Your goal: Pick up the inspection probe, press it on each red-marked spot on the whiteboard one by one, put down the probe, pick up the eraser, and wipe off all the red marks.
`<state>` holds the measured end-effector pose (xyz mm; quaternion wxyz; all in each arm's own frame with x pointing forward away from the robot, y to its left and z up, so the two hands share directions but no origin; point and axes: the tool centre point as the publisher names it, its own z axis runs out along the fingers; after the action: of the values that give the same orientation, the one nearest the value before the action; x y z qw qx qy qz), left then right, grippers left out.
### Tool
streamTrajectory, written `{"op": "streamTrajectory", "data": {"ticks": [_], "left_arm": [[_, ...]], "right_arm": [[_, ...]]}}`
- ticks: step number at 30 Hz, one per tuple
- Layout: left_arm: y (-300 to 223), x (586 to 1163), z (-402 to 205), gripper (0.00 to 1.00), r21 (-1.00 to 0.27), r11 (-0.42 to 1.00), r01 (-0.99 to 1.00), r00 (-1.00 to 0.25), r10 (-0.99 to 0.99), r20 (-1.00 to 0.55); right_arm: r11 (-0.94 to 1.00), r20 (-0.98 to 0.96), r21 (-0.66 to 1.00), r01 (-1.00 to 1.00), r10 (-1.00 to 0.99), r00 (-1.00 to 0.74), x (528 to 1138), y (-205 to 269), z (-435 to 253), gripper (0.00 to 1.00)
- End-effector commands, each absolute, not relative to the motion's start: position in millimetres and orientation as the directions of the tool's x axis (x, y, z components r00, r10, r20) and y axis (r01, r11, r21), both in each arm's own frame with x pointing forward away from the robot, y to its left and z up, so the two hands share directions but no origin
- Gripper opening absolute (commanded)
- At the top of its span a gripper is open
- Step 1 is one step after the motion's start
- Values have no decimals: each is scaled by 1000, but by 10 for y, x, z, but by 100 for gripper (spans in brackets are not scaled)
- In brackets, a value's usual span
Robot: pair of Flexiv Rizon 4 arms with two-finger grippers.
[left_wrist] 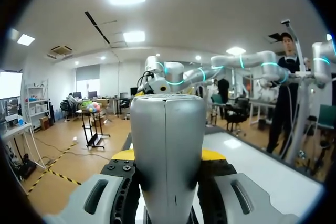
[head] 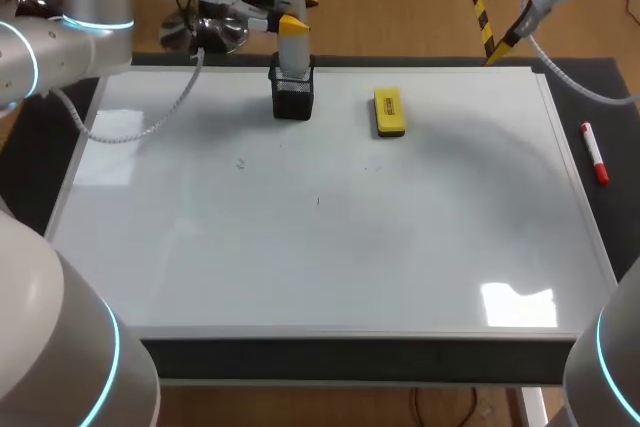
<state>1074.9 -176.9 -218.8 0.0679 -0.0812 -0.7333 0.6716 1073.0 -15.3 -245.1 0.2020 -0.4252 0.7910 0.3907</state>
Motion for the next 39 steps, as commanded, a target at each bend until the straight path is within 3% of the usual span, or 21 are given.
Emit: {"op": "streamTrajectory", "data": {"ticks": [1,39], "left_arm": [[-1761,10797,-2282,0,-997,71,13,-977,213,2],[-1749,10805,-2748,0,-999,49,-17,-987,158,24]], "right_arm": [[333,-650,444,-832,-519,-555,10730,-157,-2445,100],[333,-650,444,-832,-519,-555,10730,-157,-2445,100]]}}
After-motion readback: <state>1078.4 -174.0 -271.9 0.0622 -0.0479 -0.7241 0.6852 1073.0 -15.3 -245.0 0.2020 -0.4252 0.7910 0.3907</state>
